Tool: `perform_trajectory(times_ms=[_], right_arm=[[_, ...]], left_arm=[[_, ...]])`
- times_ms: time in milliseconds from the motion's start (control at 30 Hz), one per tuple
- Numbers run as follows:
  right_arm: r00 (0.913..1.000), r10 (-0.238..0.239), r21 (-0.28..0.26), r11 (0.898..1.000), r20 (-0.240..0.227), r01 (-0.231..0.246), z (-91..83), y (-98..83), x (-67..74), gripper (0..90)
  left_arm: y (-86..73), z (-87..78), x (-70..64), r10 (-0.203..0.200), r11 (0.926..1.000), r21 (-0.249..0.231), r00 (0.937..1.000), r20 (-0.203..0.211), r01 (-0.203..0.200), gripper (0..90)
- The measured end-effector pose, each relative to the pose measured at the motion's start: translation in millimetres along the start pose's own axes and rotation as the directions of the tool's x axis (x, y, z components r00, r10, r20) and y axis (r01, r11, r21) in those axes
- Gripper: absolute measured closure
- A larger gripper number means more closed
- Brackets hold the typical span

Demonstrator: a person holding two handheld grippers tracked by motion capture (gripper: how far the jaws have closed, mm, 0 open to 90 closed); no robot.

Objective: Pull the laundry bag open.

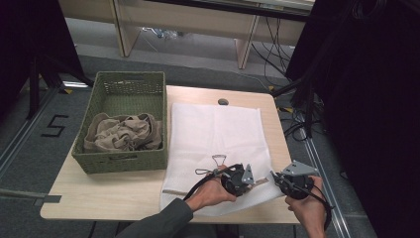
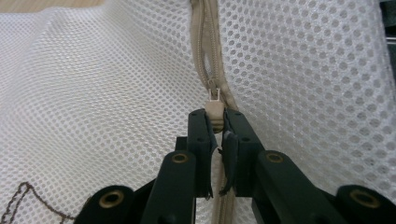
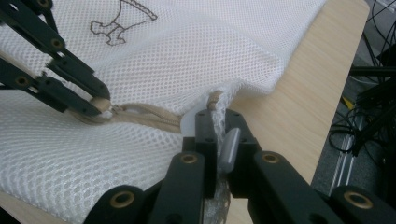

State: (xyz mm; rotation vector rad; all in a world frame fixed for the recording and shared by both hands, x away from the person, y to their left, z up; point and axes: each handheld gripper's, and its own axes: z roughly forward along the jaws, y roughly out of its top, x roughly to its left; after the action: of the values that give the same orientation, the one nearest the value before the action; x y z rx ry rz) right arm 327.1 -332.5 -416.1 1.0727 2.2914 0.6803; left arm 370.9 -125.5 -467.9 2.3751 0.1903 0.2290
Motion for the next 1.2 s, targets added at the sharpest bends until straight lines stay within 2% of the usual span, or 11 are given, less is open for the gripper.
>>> perform_trajectory(times_ms=[100,167,367,533,700,767,933,1033,1200], right_arm=[[0.9999,-0.011,0.007,1.000,0.012,0.011,1.2,-0.2,-0.3,86.4],[0.9996,-0.016,0.028,0.999,0.023,0.015,3.7,-1.9,-0.4,86.4],[0.9997,-0.011,0.045,0.999,0.023,0.010,7.4,-5.2,-2.3,86.3],[0.9992,-0.025,0.053,0.998,0.030,0.024,9.8,-5.7,-2.8,86.3],[0.9996,-0.017,0.066,0.998,0.023,0.015,12.4,-6.7,-1.7,86.2],[0.9994,-0.030,0.073,0.997,0.019,0.029,14.6,-7.1,-1.4,86.2],[0.9996,-0.025,0.094,0.995,0.014,0.024,20.9,-9.4,-2.3,86.1],[0.9998,-0.013,0.100,0.995,0.013,0.012,22.0,-10.9,-2.9,86.1],[0.9998,-0.020,0.111,0.994,0.001,0.020,25.2,-12.6,-2.9,86.0]], left_arm=[[-5.4,-4.0,0.0,0.006,0.9998,0.018,1.0000,-0.007,-0.006,81.5],[-12.6,-5.6,1.2,0.010,0.9989,0.046,0.9999,-0.012,-0.009,81.5],[-18.9,-11.8,2.6,0.004,0.9991,0.042,0.9998,-0.020,-0.003,81.5],[-25.1,-18.1,2.3,-0.002,0.9991,0.043,0.9998,-0.021,0.003,81.5],[-31.2,-25.8,2.3,-0.004,0.9991,0.041,0.9997,-0.025,0.005,81.5],[-34.8,-28.5,2.3,-0.009,0.9990,0.043,0.9997,-0.023,0.010,81.5],[-43.3,-31.4,1.2,-0.006,0.9980,0.063,0.9996,-0.026,0.007,81.5],[-48.3,-33.7,1.7,-0.018,0.9979,0.062,0.9993,-0.032,0.020,81.5],[-55.7,-39.4,0.9,-0.027,0.9979,0.058,0.9990,-0.035,0.029,81.4]])
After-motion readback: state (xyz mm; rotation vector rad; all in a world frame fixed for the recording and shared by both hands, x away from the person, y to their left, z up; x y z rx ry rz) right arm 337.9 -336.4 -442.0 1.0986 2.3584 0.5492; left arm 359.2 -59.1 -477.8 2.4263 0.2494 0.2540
